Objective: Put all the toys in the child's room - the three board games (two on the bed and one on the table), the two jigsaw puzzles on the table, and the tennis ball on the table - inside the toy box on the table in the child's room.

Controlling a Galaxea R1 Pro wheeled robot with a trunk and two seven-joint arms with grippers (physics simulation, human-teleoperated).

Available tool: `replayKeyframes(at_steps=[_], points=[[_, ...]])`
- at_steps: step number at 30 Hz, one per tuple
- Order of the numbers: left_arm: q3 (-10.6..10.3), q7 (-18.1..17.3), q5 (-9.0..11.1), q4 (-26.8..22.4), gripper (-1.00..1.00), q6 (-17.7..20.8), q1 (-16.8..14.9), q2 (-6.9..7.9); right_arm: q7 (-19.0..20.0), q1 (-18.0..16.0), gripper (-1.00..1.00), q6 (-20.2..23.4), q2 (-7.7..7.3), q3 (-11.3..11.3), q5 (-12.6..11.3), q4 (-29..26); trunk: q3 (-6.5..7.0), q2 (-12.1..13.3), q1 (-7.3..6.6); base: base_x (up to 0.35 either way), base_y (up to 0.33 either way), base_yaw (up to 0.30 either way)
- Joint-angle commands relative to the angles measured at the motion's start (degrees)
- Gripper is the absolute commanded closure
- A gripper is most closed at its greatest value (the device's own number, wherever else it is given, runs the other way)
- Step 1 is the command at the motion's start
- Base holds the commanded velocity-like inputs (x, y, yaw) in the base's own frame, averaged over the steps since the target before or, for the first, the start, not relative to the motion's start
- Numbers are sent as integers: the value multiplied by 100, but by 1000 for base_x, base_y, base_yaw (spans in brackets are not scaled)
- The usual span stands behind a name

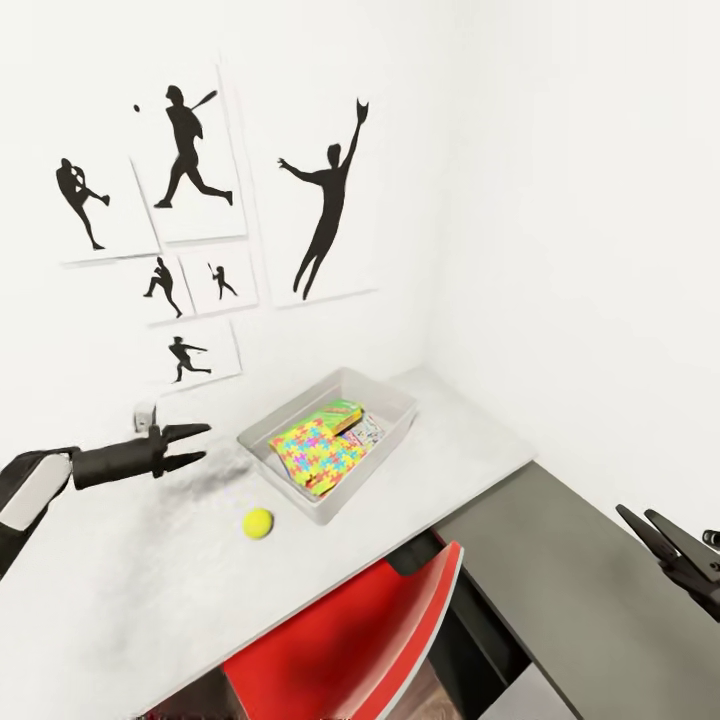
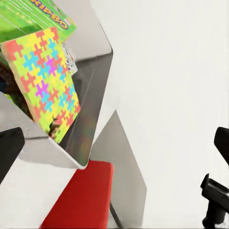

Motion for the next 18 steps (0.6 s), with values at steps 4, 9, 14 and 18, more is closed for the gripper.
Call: replayKeyframes(at_steps=[4, 9, 14, 18], points=[[30, -354, 13, -272, -100, -384, 976, 179, -10, -3, -100, 28, -1, 23, -21, -3, -9, -9, 2, -186, 0, 253], [60, -545, 13, -346, -100, -1014, 1605, 243, -52, -3, -100, 15, 3, 56, -8, -3, -9, -9, 2, -112, 0, 279], [66, -895, 11, -359, -100, -1139, 1708, 360, -198, -3, -100, 10, 3, 290, 9, -3, -9, -9, 2, -56, 37, 285], [88, -974, 7, -358, -100, -1160, 1721, 387, -461, -6, -100, 7, 6, 539, 11, -3, -9, -9, 2, -151, 172, 285]])
